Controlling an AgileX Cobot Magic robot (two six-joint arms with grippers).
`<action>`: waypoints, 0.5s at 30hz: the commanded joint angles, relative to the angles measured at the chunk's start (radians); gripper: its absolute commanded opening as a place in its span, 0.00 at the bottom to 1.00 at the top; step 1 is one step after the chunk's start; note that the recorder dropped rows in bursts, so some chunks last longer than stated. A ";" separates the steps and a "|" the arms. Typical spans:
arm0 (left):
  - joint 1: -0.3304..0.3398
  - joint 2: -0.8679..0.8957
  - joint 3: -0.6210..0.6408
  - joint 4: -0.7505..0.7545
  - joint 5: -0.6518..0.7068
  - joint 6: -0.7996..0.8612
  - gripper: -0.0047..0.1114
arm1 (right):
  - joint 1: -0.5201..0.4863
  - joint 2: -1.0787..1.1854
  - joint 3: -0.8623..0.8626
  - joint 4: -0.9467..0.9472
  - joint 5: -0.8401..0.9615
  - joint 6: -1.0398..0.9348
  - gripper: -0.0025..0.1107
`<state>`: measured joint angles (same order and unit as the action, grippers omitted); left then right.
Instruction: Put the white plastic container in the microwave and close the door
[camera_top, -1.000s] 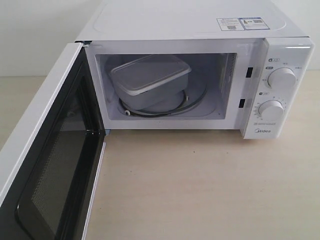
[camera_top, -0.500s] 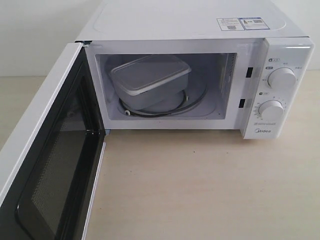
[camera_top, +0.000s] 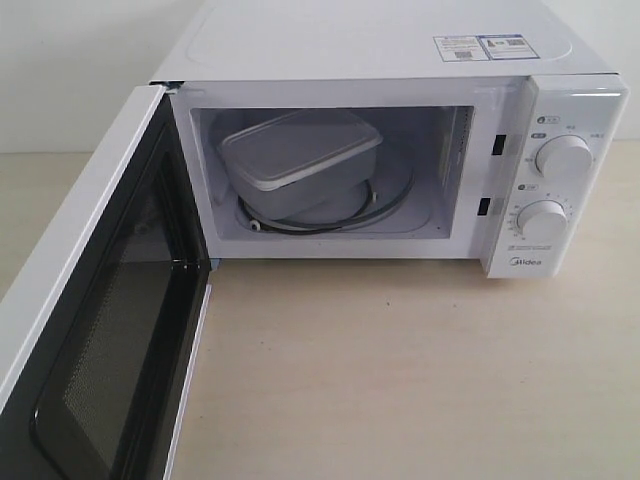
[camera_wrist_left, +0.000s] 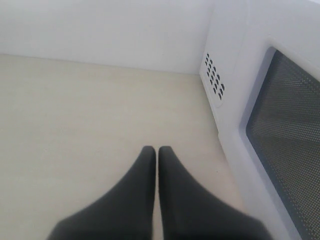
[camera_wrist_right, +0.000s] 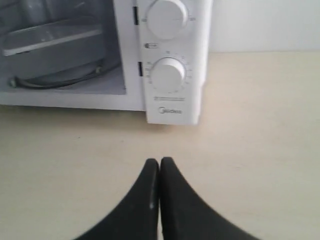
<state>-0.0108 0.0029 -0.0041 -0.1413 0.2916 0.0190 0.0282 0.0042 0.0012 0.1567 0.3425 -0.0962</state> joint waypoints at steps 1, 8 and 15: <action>0.003 -0.003 0.004 -0.005 0.000 -0.001 0.08 | -0.126 -0.004 -0.001 -0.010 0.007 -0.007 0.02; 0.003 -0.003 0.004 -0.005 0.000 -0.001 0.08 | -0.156 -0.004 -0.001 -0.005 0.009 0.019 0.02; 0.003 -0.003 0.004 -0.005 0.000 -0.001 0.08 | -0.156 -0.004 -0.001 -0.005 0.009 0.019 0.02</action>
<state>-0.0108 0.0029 -0.0041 -0.1413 0.2916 0.0190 -0.1254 0.0042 0.0012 0.1567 0.3533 -0.0783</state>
